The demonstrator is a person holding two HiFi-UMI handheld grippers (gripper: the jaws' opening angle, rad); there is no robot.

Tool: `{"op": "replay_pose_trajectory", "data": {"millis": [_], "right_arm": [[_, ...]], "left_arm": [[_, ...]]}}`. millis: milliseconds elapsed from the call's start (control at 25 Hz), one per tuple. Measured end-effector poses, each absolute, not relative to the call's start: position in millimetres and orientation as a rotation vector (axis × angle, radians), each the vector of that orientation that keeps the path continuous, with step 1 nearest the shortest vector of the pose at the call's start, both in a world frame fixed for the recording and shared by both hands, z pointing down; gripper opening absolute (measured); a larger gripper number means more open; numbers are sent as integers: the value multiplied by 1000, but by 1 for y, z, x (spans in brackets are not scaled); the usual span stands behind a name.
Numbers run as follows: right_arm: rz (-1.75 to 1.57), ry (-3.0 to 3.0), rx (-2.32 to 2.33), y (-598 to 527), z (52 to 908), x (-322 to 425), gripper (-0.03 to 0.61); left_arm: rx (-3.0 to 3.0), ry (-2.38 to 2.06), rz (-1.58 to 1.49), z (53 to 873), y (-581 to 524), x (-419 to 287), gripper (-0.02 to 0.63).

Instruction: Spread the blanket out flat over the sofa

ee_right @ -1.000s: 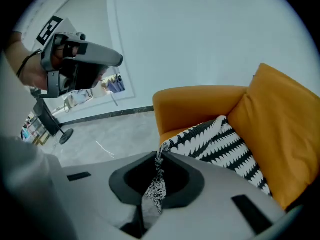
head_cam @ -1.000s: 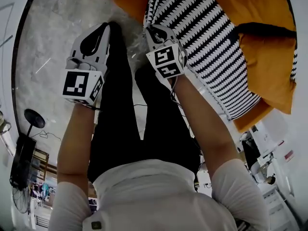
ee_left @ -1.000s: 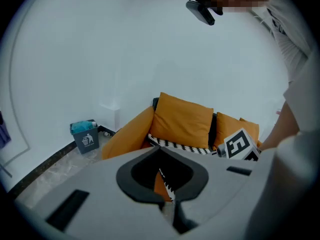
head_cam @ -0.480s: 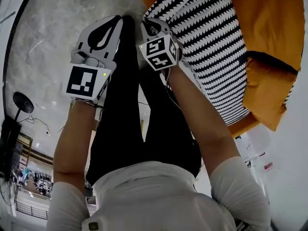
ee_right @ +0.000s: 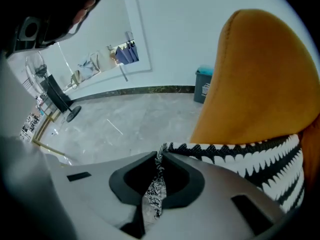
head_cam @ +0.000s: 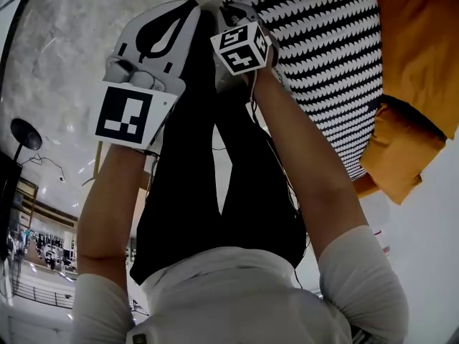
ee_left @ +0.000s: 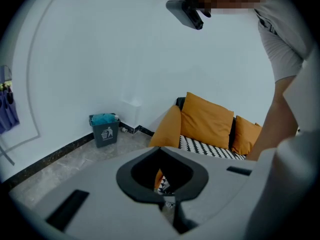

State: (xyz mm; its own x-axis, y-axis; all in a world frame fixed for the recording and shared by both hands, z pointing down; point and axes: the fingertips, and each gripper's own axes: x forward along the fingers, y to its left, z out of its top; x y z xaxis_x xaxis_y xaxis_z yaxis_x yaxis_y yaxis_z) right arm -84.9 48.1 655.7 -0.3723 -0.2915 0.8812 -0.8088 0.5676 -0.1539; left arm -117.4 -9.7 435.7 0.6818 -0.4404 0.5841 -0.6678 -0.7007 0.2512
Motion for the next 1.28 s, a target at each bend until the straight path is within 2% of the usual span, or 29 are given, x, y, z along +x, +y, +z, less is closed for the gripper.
{"op": "replay_pose_trajectory", "data": {"millis": [480, 760, 1040, 1280], "right_arm": [[796, -1803, 947, 32, 728, -73, 48], [854, -1882, 814, 38, 741, -113, 72], [882, -1921, 857, 45, 702, -110, 72], [886, -1984, 934, 48, 613, -100, 72]], "left_arm": [[2410, -861, 681, 469, -18, -132, 9], [2395, -850, 682, 476, -15, -140, 9], [2436, -849, 675, 451, -12, -127, 9], [2475, -847, 650, 391, 1, -112, 9]]}}
